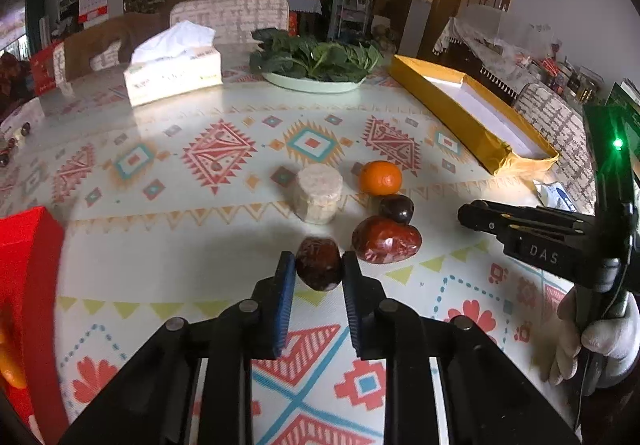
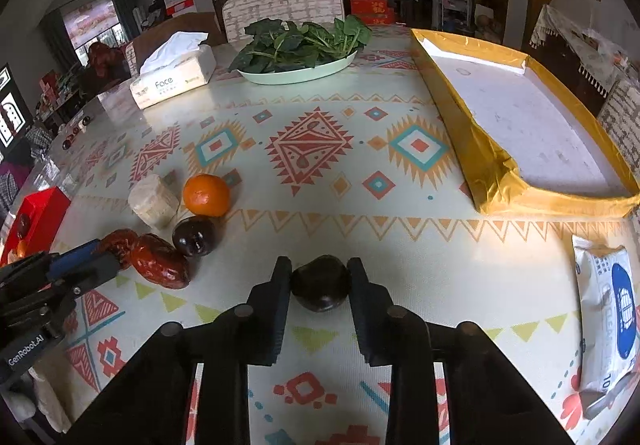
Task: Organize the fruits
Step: 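Carry the date with the left tool while the right tool carries the plum over the red tray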
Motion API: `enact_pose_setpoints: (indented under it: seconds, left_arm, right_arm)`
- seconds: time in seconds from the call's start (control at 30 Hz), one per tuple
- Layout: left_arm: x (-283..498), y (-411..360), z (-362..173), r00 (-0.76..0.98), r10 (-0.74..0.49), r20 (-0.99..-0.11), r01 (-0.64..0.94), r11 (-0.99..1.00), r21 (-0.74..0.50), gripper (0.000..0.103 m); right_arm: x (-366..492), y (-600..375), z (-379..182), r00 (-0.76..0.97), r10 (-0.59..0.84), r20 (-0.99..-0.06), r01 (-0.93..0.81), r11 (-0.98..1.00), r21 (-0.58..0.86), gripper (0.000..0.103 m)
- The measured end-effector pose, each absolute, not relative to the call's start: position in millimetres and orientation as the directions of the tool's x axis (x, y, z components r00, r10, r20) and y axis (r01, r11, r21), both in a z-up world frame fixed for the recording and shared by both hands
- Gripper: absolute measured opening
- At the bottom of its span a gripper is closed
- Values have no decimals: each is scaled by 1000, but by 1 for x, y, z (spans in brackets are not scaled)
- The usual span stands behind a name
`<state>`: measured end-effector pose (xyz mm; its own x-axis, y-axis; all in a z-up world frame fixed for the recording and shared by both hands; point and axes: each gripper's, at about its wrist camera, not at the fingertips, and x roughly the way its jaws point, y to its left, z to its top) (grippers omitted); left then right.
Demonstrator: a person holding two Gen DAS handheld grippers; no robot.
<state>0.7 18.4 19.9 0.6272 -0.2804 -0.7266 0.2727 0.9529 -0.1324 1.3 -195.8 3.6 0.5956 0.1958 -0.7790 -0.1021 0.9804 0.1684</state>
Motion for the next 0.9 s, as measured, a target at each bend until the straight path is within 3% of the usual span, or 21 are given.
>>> enact_pose_setpoints:
  seconds: [0.4, 0.9]
  left_arm:
    - [-36, 50, 34, 671, -285, -685, 226, 958, -177, 23]
    - [-96, 137, 71, 782, -231, -579, 96, 962, -255, 23]
  right_arm:
    - [-27, -201, 13, 593, 287, -752, -116, 955, 272, 30]
    - [-54, -144, 43, 549, 477, -686, -254, 878, 406, 30]
